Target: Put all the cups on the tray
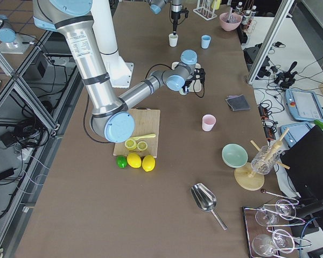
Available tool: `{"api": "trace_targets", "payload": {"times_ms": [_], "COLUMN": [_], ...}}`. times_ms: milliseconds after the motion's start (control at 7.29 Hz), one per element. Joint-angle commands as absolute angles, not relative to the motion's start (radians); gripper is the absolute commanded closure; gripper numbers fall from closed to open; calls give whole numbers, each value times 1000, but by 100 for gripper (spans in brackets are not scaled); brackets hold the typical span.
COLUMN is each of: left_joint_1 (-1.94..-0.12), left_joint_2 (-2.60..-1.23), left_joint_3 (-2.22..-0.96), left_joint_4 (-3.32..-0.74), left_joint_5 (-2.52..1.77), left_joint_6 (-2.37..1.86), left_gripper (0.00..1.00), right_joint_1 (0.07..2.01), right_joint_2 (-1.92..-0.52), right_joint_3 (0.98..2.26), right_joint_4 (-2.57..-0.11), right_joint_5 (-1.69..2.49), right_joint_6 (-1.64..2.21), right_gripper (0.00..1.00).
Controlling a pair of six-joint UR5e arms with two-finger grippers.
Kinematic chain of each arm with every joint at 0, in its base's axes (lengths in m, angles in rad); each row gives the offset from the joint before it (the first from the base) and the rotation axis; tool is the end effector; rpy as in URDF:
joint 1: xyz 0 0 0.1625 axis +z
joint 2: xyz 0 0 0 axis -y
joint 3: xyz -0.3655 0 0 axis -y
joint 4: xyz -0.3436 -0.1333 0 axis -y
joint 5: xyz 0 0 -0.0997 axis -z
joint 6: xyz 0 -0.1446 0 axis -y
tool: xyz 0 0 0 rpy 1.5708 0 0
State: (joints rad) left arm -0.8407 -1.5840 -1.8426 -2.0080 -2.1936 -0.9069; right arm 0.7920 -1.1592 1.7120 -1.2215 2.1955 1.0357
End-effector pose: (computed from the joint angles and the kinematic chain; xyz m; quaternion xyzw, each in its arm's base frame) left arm 0.2883 -0.3955 0.4536 0.0205 0.4414 0.0292 0.8966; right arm -0.3815 -0.4559 0.3115 0.0376 -0.4971 -0.0231 0.8665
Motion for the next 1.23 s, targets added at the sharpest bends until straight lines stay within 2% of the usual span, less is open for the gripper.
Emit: {"api": "trace_targets", "payload": {"times_ms": [0, 274, 685, 823, 960, 1097], "left_joint_1": [-819, -815, -799, -748, -697, -657], "left_joint_2": [-1589, -1646, -1982, -2081, -2144, -2170], "left_joint_3": [-1842, -1841, -1801, -1736, -1686, -1655], "left_joint_4": [-2010, -2003, -1790, -1772, -1773, -1782], "left_joint_5": [-2194, -2200, -2194, -2172, -2079, -2048], "left_joint_6": [-908, -916, -1003, -1081, -1119, -1133], "left_gripper": [100, 100, 100, 100, 100, 100], "right_joint_1": [741, 677, 612, 612, 621, 653], "right_joint_2": [-1114, -1088, -1066, -1062, -1062, -1065], "right_joint_3": [1706, 1700, 1681, 1681, 1690, 1692], "right_joint_4": [-1224, -1224, -1223, -1223, -1223, -1224], "right_joint_5": [2148, 2080, 2008, 2006, 2009, 2025], "right_joint_6": [1100, 1160, 1189, 1190, 1189, 1181], "right_gripper": [100, 100, 100, 7, 0, 0]}}
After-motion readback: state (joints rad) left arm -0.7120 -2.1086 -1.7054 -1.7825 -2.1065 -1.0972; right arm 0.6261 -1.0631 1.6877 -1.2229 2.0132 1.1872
